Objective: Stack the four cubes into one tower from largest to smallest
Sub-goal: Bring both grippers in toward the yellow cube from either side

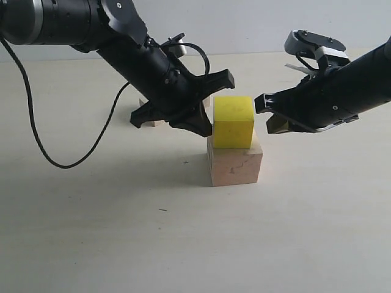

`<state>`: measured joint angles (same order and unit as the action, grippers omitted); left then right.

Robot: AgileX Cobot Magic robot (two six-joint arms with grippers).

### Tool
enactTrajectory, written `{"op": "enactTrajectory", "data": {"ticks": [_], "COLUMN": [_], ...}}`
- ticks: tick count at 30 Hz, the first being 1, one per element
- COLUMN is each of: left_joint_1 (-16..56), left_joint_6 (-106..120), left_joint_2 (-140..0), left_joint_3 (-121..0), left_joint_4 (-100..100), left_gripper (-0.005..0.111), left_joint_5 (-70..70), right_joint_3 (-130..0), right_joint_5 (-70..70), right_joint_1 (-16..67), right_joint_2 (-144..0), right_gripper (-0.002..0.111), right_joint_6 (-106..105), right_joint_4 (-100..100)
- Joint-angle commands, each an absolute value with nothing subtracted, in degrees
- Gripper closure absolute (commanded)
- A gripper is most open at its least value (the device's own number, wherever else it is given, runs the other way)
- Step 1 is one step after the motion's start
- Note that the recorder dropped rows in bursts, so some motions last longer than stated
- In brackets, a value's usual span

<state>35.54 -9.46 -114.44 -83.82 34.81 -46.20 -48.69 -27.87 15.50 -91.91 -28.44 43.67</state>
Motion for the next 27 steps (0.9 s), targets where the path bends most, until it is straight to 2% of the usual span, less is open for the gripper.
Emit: {"op": "enactTrajectory", "data": {"ticks": [1, 14, 27], "left_joint_1": [35.4, 35.4, 35.1], "left_joint_6": [-9.0, -6.0, -16.5], "left_joint_2": [-114.5, -114.5, -112.5], "left_joint_3": [-83.6, -83.6, -83.6], "left_joint_4": [35.7, 38.6, 18.5], "left_gripper": [0.104, 0.104, 0.104], "left_joint_5": [-47.4, -47.3, -48.5], "right_joint_3": [-49.1, -49.1, -49.1], "right_joint_5": [-27.3, -27.3, -27.1], "right_joint_1": [15.1, 15.1, 12.8], "right_joint_2": [-92.0, -92.0, -92.2], "right_gripper": [0.108, 0.108, 0.108], "right_joint_6": [-28.9, -29.0, -27.9], "right_joint_4": [44.0, 43.7, 39.9]}}
